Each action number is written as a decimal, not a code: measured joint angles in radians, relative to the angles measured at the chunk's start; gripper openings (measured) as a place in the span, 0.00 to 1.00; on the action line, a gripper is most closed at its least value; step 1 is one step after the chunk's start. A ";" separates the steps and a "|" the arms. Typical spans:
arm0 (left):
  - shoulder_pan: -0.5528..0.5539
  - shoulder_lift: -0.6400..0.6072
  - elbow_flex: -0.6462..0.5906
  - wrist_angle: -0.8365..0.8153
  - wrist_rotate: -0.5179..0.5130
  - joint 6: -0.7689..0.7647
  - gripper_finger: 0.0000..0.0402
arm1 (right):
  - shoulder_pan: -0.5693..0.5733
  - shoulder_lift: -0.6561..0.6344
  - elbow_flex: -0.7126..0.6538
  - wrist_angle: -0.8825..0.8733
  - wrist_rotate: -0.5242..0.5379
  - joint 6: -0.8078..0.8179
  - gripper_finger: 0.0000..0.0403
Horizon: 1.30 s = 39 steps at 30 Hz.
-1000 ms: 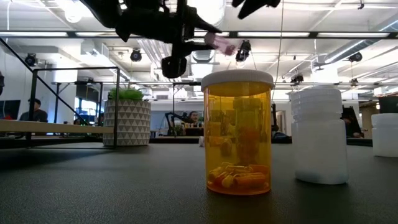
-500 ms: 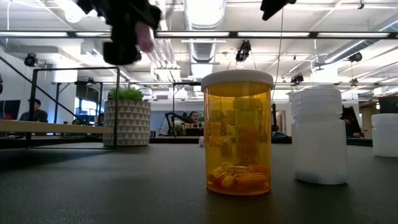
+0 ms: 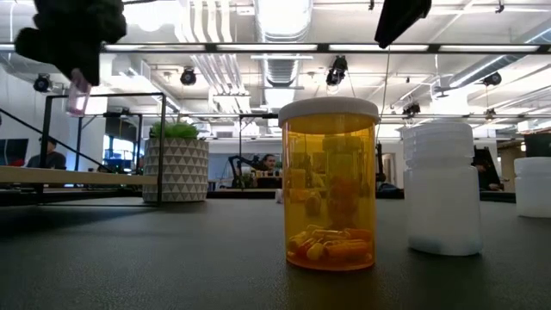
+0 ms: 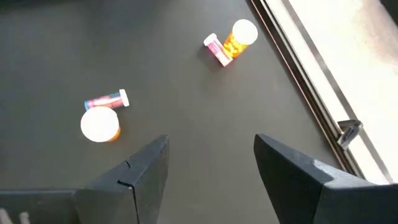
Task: Pick and place medicine bottles onto shelf by color
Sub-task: Put the bottom pink pill bottle on the shelf
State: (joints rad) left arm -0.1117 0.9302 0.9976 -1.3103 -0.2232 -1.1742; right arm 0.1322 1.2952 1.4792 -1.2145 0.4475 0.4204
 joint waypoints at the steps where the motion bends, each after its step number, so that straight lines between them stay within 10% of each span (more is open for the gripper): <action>1: -0.001 0.000 -0.002 -0.018 -0.012 -0.017 0.24 | 0.000 -0.002 -0.008 0.009 0.001 0.003 0.56; 39: -0.258 -0.045 -0.294 0.037 -0.214 -0.469 0.24 | 0.000 -0.005 -0.028 0.053 0.027 0.041 0.56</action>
State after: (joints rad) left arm -0.3695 0.8848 0.7033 -1.2736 -0.4374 -1.6435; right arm 0.1322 1.2903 1.4509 -1.1614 0.4744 0.4614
